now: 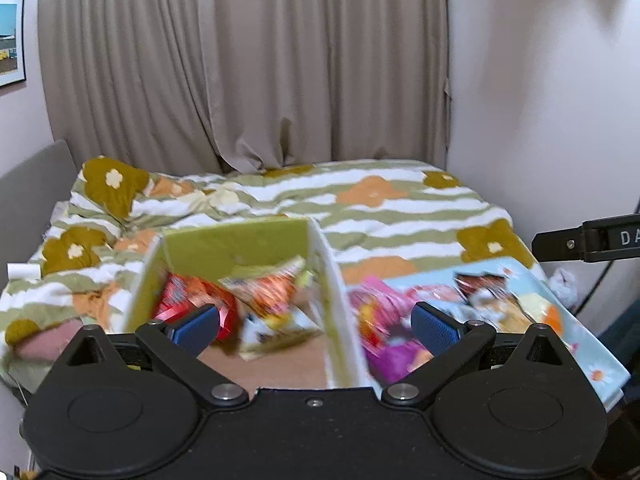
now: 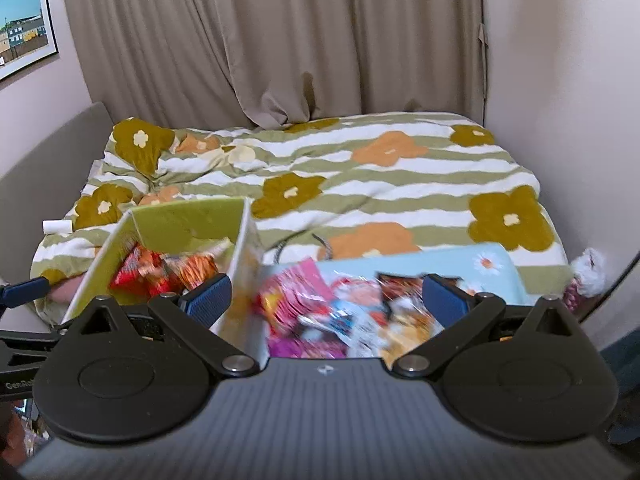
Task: Organize snacks
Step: 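Grasp yellow-gold bag with left tool while right tool grasps pink cartoon bag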
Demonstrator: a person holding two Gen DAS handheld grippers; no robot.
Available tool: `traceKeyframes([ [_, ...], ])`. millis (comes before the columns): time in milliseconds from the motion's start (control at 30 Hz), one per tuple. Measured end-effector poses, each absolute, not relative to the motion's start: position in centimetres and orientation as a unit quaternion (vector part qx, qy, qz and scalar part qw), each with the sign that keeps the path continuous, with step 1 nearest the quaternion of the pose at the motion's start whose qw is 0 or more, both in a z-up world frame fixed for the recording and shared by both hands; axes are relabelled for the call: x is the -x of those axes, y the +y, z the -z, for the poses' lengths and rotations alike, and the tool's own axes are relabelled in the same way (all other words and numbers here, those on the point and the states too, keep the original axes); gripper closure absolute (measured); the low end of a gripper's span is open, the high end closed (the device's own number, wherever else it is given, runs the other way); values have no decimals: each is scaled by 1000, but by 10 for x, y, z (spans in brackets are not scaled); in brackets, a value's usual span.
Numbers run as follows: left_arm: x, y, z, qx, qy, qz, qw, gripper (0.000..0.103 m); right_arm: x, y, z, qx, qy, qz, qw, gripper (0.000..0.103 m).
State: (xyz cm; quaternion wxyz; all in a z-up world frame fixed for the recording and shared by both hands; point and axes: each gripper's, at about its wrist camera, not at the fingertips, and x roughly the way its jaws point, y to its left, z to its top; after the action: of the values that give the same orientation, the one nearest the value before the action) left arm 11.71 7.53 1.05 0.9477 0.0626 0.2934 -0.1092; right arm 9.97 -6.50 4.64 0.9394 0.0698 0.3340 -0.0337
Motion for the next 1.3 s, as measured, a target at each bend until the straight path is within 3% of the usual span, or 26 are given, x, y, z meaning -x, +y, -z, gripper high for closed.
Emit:
traceKeyframes([
  [267, -85, 22, 38, -78, 329, 125, 933, 1, -50, -118, -5, -73, 362, 34, 929, 0],
  [667, -91, -7, 122, -110, 379, 160, 905, 10, -35, -144, 87, -113, 426, 16, 898, 0],
  [967, -113, -13, 165, -135, 416, 191, 879, 25, -46, -135, 127, -135, 453, 7, 881, 0],
  [1033, -118, -14, 172, -136, 427, 197, 872, 34, -49, -133, 132, -135, 458, 4, 879, 0],
  [1300, -122, -10, 181, -122, 442, 208, 864, 43, -57, -127, 149, -133, 473, -2, 871, 0],
])
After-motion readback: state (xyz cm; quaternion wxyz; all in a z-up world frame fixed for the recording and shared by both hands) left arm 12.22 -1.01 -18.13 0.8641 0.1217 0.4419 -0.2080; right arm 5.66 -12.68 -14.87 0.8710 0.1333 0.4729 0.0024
